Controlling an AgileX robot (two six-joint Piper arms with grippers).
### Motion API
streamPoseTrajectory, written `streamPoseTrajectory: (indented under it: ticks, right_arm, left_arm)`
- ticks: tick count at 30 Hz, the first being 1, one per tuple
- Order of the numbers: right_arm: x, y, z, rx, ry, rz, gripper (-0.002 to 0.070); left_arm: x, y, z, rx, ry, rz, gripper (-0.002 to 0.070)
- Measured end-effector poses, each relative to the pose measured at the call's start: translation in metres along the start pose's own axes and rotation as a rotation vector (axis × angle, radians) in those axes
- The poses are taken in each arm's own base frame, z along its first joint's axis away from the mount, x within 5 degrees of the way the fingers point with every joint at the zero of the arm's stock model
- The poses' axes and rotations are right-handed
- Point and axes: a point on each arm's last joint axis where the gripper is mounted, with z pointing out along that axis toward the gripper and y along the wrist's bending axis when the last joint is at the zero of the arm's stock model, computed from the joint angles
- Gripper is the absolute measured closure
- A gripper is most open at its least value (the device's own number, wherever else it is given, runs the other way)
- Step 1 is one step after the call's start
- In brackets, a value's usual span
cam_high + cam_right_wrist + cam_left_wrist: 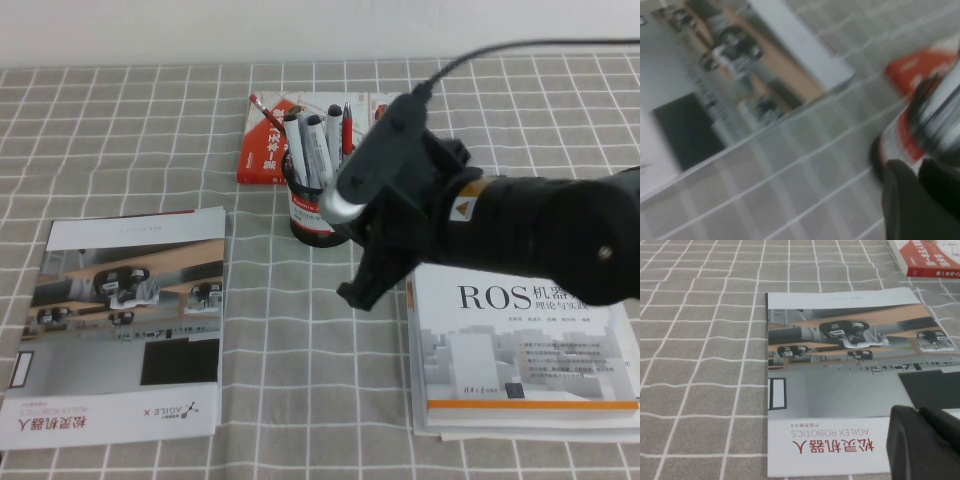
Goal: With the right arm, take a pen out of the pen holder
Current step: 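Take a marker out of the pen holder and lay it on the table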
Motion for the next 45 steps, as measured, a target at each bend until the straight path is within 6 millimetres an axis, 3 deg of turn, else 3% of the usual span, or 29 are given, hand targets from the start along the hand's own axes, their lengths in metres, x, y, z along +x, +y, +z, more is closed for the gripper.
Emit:
streamPoseTrajectory:
  ticks: [5, 11, 14, 26, 34, 45]
  right_arm:
    - [-0.011, -0.001, 0.014, 0.115, -0.153, -0.156, 0.0509]
    - [-0.010, -0.005, 0.042, 0.200, -0.265, -0.227, 0.0295]
    - [-0.011, -0.006, 0.058, 0.199, -0.264, -0.242, 0.0247]
    - [-0.039, -0.020, 0.118, 0.217, -0.299, -0.242, 0.0230]
    - [-0.041, -0.036, 0.154, 0.225, -0.273, -0.215, 0.0230]
    - [-0.044, -0.053, 0.175, 0.253, -0.291, -0.121, 0.0230]
  left_arm:
    - [0.000, 0.000, 0.000, 0.000, 0.000, 0.000, 0.0678]
    - [0.000, 0.000, 0.000, 0.000, 0.000, 0.000, 0.0678]
    - [0.000, 0.000, 0.000, 0.000, 0.000, 0.000, 0.0678]
    - [0.000, 0.000, 0.000, 0.000, 0.000, 0.000, 0.0678]
    - [0.000, 0.000, 0.000, 0.000, 0.000, 0.000, 0.0678]
    - [0.000, 0.000, 0.000, 0.000, 0.000, 0.000, 0.0678]
